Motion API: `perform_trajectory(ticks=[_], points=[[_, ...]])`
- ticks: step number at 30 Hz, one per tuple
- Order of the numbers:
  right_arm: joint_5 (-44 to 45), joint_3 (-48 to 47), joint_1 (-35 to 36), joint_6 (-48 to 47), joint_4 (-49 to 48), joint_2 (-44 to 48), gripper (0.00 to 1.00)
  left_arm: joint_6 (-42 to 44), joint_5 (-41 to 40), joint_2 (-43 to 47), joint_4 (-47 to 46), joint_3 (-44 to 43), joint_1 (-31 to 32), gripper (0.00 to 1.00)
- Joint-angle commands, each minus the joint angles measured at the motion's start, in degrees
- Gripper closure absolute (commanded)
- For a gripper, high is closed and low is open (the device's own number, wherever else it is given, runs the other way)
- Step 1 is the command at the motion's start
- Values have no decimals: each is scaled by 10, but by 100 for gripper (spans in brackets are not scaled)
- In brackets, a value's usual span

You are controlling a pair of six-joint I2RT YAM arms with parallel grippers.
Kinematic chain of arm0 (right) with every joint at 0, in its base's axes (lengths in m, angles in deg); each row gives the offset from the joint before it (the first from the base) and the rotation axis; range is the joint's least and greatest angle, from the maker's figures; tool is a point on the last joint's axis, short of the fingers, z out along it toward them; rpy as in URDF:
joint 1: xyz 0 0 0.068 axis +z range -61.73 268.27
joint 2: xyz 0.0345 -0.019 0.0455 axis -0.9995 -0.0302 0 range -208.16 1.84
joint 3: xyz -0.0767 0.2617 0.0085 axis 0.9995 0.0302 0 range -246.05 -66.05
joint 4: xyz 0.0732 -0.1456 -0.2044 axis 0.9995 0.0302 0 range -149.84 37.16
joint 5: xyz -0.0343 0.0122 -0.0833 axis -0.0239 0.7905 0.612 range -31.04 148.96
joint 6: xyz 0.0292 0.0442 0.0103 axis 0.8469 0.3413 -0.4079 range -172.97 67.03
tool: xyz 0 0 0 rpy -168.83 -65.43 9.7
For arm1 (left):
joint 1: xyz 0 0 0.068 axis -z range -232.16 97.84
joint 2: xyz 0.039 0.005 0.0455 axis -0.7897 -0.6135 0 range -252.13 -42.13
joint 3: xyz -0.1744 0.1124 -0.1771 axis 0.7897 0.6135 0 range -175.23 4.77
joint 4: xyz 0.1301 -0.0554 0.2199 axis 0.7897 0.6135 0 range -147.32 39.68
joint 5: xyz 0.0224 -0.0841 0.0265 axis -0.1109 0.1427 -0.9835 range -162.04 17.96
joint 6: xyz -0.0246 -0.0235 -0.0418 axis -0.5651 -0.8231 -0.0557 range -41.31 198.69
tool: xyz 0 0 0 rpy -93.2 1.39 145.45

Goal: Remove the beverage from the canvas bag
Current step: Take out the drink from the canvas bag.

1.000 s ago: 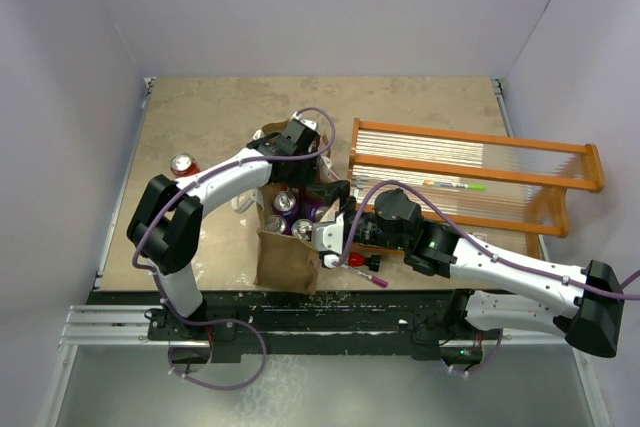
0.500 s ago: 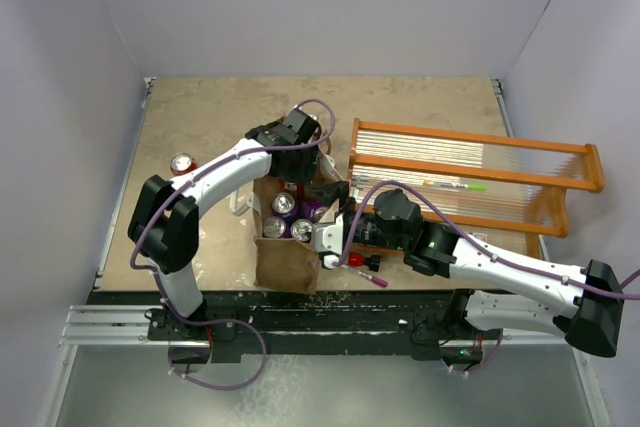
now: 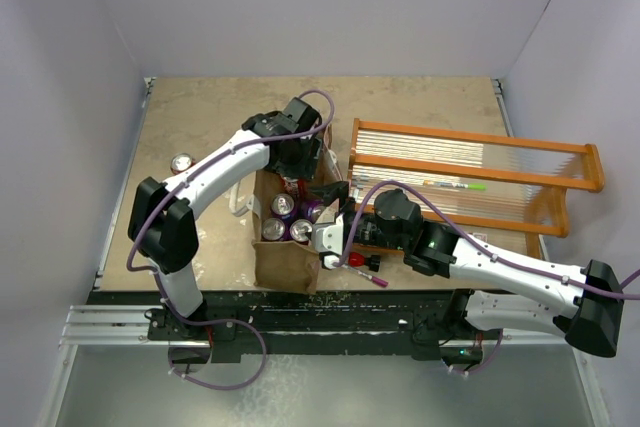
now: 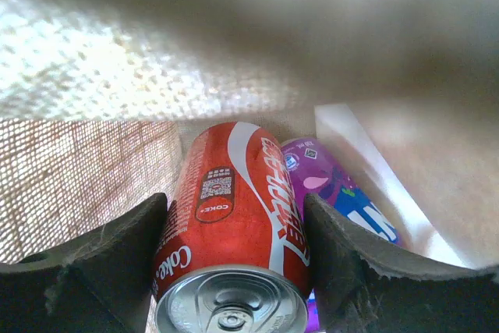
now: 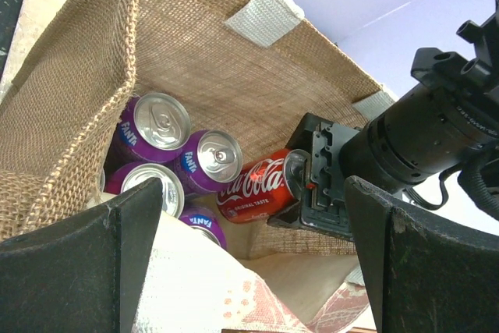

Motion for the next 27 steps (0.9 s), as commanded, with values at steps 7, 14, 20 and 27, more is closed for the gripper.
perform_trajectory(ticks=[7,14,20,27], points=[[-20,-7,2,-1,3,-9,0,-10,33,31,120,-73,6,100],[-26,-14,2,-13,9,-17,0,-18,41,26,137,-95,6,100],[-27,-16,2,-8,4,-19,0,-21,44,45,136,-98,6,100],[3,-22,2,55,-53,-20,0,-29,42,52,138,-102,6,100]])
